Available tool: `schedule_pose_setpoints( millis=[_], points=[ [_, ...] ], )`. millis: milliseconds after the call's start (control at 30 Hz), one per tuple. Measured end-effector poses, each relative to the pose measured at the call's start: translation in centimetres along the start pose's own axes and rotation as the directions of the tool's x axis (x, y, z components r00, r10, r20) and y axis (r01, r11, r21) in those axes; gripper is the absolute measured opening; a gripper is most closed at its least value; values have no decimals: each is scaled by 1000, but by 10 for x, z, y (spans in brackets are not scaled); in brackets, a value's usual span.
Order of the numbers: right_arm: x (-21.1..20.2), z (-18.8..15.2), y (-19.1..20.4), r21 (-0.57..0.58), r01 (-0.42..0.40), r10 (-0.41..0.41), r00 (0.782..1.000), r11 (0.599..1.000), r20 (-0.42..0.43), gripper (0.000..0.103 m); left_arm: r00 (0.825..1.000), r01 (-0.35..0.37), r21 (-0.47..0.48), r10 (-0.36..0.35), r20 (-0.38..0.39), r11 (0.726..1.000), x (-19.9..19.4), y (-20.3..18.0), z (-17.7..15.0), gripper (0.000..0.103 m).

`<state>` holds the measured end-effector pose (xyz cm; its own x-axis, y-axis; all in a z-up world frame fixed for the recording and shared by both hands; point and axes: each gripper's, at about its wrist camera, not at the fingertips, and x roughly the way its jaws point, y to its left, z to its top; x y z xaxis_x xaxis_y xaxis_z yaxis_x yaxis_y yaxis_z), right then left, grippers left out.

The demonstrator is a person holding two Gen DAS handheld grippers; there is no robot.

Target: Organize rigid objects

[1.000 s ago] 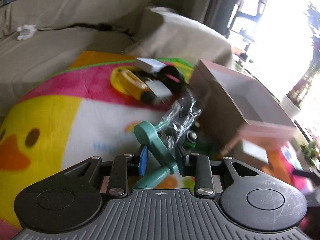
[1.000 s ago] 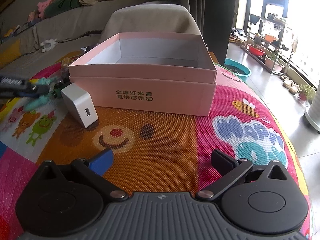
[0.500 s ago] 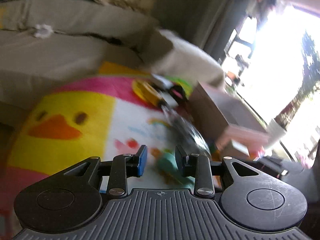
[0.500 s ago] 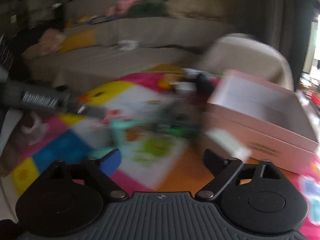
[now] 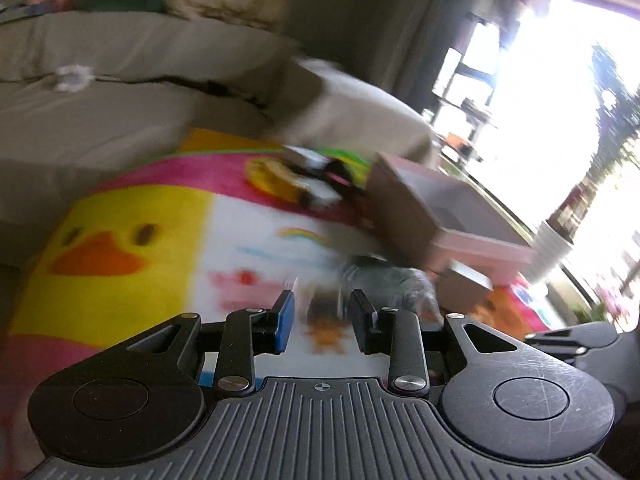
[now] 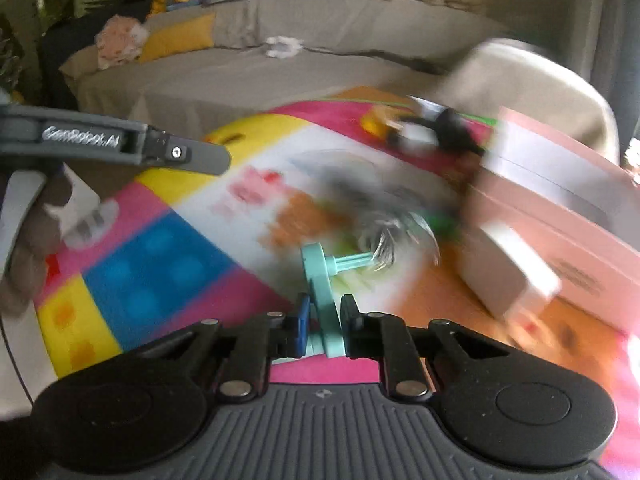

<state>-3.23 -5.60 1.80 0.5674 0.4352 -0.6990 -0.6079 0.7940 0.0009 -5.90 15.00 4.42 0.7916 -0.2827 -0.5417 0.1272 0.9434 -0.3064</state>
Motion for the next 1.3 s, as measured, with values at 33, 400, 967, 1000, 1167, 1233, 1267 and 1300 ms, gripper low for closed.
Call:
schedule_pose_setpoints(
  millis=[33,400,967,1000,1167,1233,1267,1300],
  points=[
    [-9,-8,-9,20,25,-25,1000,999,-3,15,1000,23,24,-23,-13,999,7,-12,0,34],
    [-67,-74,-121,260,358,-376,926,897,25,31,996,90,179,-94,9,980,73,-144,17,34],
    [-65,-86,-145,415,223,-279,957,882,78,68,991,-133,430,133,30,893,58,-138,-38,37],
    [-65,-86,-144,415,222,-278,957,882,79,69,989,-145,441,148,28,886,55,-133,-42,37],
    [-65,-86,-145,417,219,-274,959,882,76,73,975,-213,498,216,52,841,53,-111,-47,37],
    [-64,-86,-144,414,221,-273,959,883,72,73,967,-246,489,243,70,837,58,-97,-39,37],
    [-64,-86,-144,412,222,-275,959,883,72,74,958,-280,487,276,82,827,63,-92,-34,37],
    [-64,-86,-144,412,224,-277,958,883,72,74,948,-308,476,305,88,824,67,-87,-28,37]
  ],
)
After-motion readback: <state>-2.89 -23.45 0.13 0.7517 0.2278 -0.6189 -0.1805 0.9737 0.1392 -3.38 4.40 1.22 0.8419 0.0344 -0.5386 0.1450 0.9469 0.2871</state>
